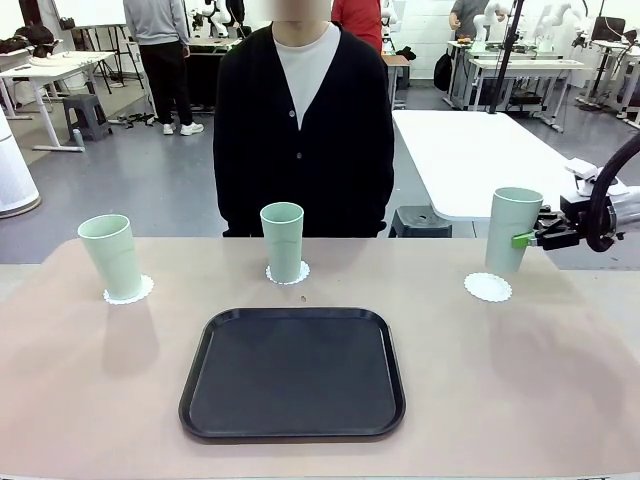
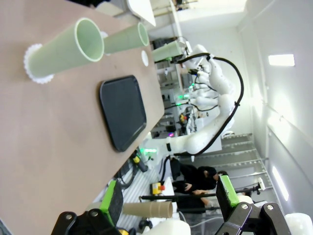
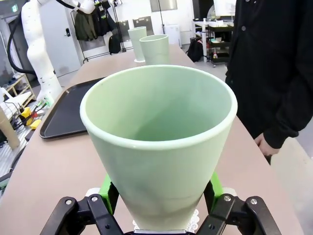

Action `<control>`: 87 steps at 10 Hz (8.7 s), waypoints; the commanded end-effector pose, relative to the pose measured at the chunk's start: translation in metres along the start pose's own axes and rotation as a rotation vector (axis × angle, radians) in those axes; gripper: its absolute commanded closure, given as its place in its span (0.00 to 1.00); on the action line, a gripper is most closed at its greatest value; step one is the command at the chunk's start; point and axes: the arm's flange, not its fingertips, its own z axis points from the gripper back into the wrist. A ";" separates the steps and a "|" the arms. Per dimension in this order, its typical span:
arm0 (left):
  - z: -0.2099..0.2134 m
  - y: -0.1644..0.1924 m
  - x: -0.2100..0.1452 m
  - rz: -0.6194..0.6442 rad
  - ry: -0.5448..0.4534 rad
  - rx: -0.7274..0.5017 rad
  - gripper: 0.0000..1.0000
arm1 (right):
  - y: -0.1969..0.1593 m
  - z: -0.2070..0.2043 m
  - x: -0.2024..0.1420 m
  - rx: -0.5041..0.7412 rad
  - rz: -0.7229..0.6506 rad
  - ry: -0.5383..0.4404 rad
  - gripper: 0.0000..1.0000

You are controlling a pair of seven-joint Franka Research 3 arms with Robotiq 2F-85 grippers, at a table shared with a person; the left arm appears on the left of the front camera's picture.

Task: Place coasters on the table and set cups on them.
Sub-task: Take one Reusable plastic cup from the Flat Tray and place it on a coaster set by the human.

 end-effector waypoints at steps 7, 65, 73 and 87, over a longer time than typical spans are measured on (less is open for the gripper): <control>0.001 -0.002 0.000 0.004 -0.009 0.001 0.00 | 0.004 -0.016 -0.027 0.094 0.009 0.022 0.16; 0.001 -0.002 0.000 0.004 -0.009 0.001 0.00 | 0.131 0.018 0.178 -0.682 -0.632 0.737 0.00; 0.001 -0.002 0.000 0.004 -0.009 0.001 0.00 | 0.195 -0.003 0.274 -0.925 -0.677 0.904 0.00; 0.001 -0.002 0.000 0.004 -0.009 0.001 0.00 | 0.210 0.038 0.268 -0.713 -0.901 0.719 0.00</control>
